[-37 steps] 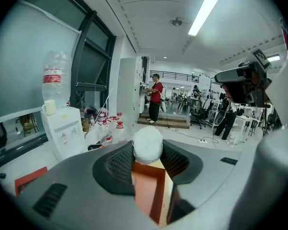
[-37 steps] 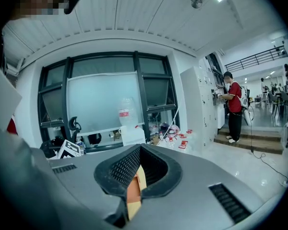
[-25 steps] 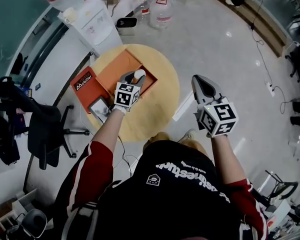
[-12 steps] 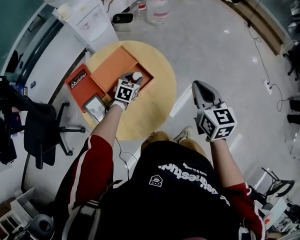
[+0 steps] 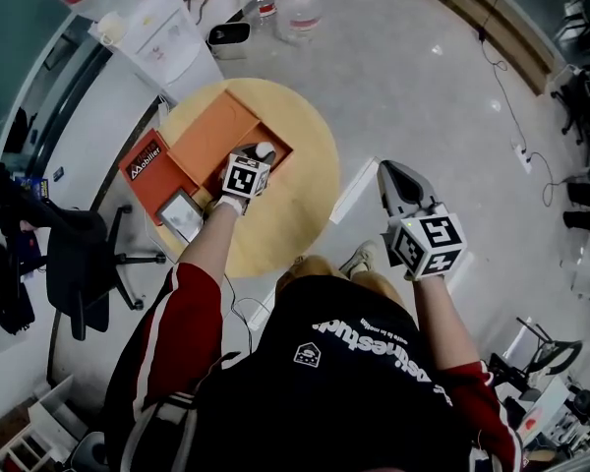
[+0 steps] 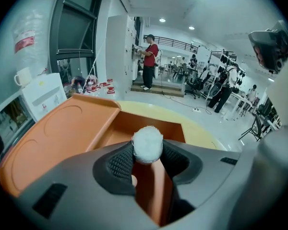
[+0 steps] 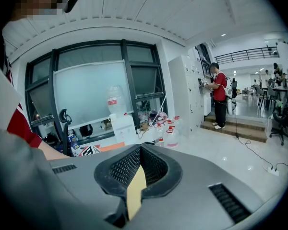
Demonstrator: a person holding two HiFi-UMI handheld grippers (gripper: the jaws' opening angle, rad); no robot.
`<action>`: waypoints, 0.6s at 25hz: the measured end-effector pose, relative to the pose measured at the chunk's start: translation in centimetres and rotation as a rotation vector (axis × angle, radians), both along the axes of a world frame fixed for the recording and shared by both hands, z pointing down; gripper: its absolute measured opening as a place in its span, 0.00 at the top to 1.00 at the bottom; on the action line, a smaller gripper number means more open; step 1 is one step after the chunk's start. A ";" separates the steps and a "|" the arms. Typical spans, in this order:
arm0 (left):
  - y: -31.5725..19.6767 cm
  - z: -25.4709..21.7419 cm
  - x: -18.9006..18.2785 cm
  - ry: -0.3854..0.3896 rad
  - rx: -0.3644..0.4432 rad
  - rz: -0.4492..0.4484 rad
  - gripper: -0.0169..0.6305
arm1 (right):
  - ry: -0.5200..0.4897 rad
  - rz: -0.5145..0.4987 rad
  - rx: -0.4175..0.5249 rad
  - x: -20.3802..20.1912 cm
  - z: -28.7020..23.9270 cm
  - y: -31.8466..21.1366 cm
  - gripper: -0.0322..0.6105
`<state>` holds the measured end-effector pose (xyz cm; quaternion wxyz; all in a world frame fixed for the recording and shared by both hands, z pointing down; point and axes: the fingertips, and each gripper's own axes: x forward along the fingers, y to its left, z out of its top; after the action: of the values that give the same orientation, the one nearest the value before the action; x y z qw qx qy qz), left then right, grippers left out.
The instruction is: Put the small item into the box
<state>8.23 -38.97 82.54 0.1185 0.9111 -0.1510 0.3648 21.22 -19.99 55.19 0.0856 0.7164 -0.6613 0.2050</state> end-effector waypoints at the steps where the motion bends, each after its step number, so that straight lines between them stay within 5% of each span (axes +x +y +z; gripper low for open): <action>1: -0.1 0.0 0.1 0.000 -0.005 0.000 0.71 | -0.002 0.001 -0.002 0.1 0.1 0.0 0.91; 15: -0.1 -0.1 0.7 -0.013 -0.039 0.038 0.70 | -0.035 0.035 0.002 0.2 0.6 0.9 0.91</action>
<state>8.94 -39.12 82.48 0.1284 0.9090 -0.1272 0.3755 21.46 -19.07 55.81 0.0696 0.7243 -0.6503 0.2181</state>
